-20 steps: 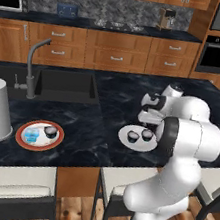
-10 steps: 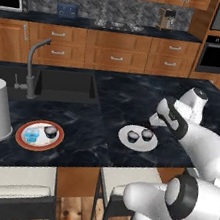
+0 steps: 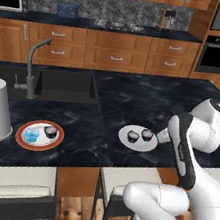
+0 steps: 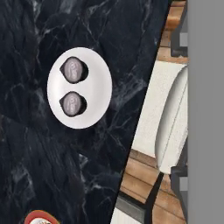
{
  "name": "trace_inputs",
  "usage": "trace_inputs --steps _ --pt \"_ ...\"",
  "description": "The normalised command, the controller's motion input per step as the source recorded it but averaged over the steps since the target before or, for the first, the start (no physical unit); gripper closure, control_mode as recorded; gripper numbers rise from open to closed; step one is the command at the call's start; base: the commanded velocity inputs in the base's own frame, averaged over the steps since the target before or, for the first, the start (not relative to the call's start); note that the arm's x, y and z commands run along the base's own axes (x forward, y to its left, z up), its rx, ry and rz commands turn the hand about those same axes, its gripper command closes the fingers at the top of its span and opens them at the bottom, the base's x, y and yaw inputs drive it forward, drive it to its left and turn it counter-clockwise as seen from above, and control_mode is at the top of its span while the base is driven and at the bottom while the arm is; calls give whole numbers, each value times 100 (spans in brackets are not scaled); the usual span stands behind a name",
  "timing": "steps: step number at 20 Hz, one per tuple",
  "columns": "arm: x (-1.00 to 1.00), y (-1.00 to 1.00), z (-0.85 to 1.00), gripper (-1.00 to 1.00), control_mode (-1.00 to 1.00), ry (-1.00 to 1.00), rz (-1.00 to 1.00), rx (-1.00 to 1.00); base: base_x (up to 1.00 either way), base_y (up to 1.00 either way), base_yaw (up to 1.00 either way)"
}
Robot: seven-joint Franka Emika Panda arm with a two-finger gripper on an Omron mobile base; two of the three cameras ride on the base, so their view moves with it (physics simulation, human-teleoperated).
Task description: Place two yogurt containers on each plate.
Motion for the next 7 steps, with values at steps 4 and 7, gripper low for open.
trace_inputs --steps 4,7 --pt "-100 51 20 -100 -100 2 8 -3 0 0 0" --pt "-94 41 9 -100 -100 2 0 0 0 0 0"
